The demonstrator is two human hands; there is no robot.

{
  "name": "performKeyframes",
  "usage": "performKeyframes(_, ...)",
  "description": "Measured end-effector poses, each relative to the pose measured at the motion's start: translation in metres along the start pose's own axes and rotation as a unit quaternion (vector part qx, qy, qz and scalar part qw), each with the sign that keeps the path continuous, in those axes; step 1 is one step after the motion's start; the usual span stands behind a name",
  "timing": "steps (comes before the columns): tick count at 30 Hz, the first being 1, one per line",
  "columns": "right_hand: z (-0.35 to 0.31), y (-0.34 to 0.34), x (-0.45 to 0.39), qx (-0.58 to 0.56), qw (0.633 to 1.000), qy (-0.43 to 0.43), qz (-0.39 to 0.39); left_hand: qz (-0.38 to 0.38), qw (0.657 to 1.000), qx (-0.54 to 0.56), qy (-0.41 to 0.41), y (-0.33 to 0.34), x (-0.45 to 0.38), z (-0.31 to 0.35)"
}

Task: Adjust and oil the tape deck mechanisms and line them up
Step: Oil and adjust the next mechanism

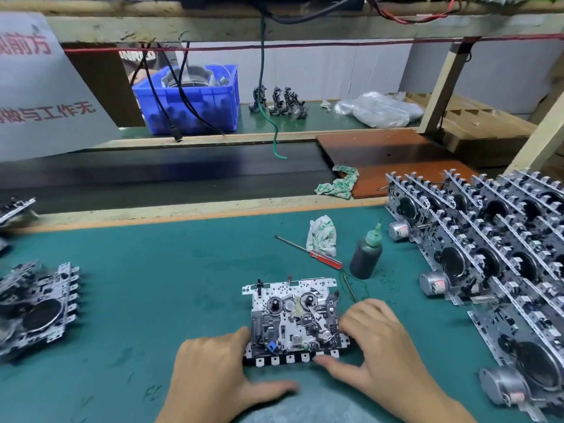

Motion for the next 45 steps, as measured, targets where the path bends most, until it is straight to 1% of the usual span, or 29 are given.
performKeyframes(2, 0.002, 0.0, 0.002, -0.023, 1.0, 0.009, -0.004, -0.006, 0.998, 0.01, -0.055, 0.002, 0.001, 0.005)
performKeyframes(5, 0.004, 0.0, 0.002, -0.055, 0.998, 0.021, -0.021, -0.014, 0.996, 0.018, -0.09, 0.005, 0.002, 0.006)
performKeyframes(7, 0.005, 0.0, 0.001, -0.07, 0.997, 0.022, -0.02, -0.018, 0.996, 0.025, -0.086, 0.005, 0.002, 0.002)
performKeyframes(12, 0.003, 0.001, 0.002, -0.063, 0.998, 0.017, -0.003, -0.037, 0.997, 0.05, -0.037, 0.005, 0.003, -0.003)
performKeyframes(16, 0.005, -0.001, 0.0, -0.071, 0.997, 0.024, -0.025, -0.023, 0.996, 0.047, -0.068, 0.005, 0.004, 0.002)
performKeyframes(18, 0.006, -0.002, 0.0, -0.071, 0.997, 0.02, -0.036, -0.018, 0.997, 0.046, -0.065, 0.006, 0.003, 0.004)
performKeyframes(23, 0.0, -0.001, 0.002, -0.028, 0.999, 0.021, -0.007, -0.045, 0.996, 0.08, -0.01, 0.002, -0.001, -0.005)
performKeyframes(26, 0.001, -0.002, 0.003, -0.018, 1.0, 0.02, -0.006, -0.037, 0.996, 0.085, 0.001, 0.001, 0.0, -0.004)
performKeyframes(29, -0.001, -0.003, 0.002, -0.011, 0.999, 0.041, 0.008, -0.024, 0.994, 0.099, 0.029, 0.0, 0.003, -0.001)
performKeyframes(31, -0.003, -0.004, 0.001, -0.022, 0.999, 0.047, 0.009, -0.028, 0.995, 0.093, 0.026, 0.0, 0.003, -0.001)
performKeyframes(35, -0.006, -0.007, 0.0, -0.061, 0.998, 0.009, -0.02, -0.063, 0.994, 0.087, -0.014, -0.001, 0.002, -0.005)
performKeyframes(36, -0.008, -0.008, 0.0, -0.064, 0.998, 0.009, -0.027, -0.063, 0.994, 0.092, -0.018, -0.002, 0.002, -0.007)
performKeyframes(38, -0.01, -0.009, -0.001, -0.092, 0.994, 0.036, -0.041, -0.066, 0.989, 0.128, -0.029, -0.006, 0.002, -0.01)
performKeyframes(40, -0.01, -0.011, -0.003, -0.162, 0.981, 0.09, -0.053, -0.036, 0.975, 0.209, -0.07, -0.01, 0.001, -0.012)
performKeyframes(41, -0.01, -0.012, -0.004, -0.212, 0.968, 0.123, -0.058, -0.027, 0.962, 0.257, -0.093, -0.012, 0.001, -0.013)
performKeyframes(43, -0.012, -0.013, -0.006, -0.307, 0.933, 0.182, -0.045, -0.008, 0.934, 0.328, -0.139, -0.016, -0.001, -0.012)
performKeyframes(45, -0.016, -0.014, -0.01, -0.374, 0.896, 0.237, -0.022, 0.001, 0.905, 0.38, -0.193, -0.023, -0.005, -0.011)
Point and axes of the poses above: each hand's wrist, its own x-axis away from the middle knuckle, its own y-axis out of the palm, z = x × y, the point moved 3 cm from there along -x, towards the middle knuckle, and after that the axes turned 12 degrees about -x, right-handed, at the moved point
